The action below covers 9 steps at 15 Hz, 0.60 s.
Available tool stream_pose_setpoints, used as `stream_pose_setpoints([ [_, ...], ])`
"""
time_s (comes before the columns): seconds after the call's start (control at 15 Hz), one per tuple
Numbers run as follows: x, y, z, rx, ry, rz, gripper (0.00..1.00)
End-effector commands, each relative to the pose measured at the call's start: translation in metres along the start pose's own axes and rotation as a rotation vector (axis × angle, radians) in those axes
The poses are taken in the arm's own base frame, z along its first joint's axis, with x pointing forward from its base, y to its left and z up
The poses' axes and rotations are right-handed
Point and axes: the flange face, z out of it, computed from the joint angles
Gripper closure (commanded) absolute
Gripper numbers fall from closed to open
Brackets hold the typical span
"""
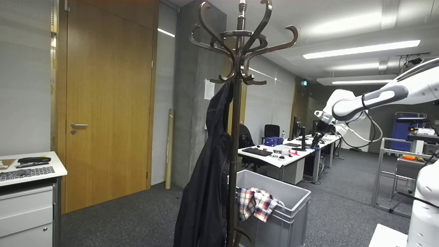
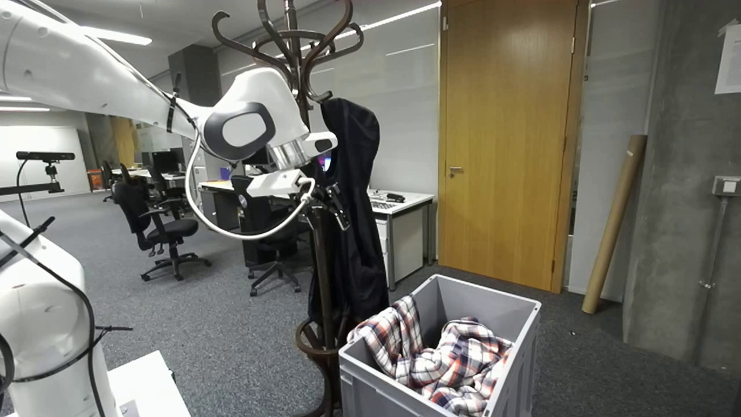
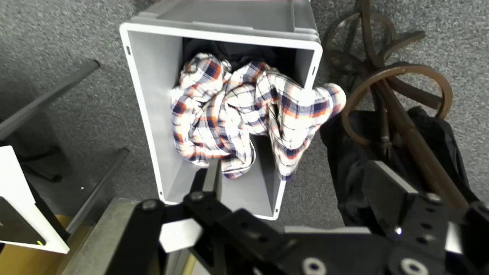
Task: Put the hanging parts of the object in the basin
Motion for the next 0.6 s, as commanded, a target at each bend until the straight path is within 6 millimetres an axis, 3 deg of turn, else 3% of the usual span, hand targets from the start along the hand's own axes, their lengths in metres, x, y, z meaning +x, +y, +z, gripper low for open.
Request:
stream_pose_setpoints([
  [0.0, 0.026, -0.008, 0.033, 0.081, 0.069, -0.014, 0.0],
  [0.07, 0.013, -0.01, 0.02, 0.049, 0.037, -0.002, 0.0],
  [0.27, 0.02, -0.015, 0.04, 0.077, 0.032, -0.003, 0.0],
  [0.53, 0.016, -0.008, 0.036, 0.057, 0.032, 0.011, 0.0],
])
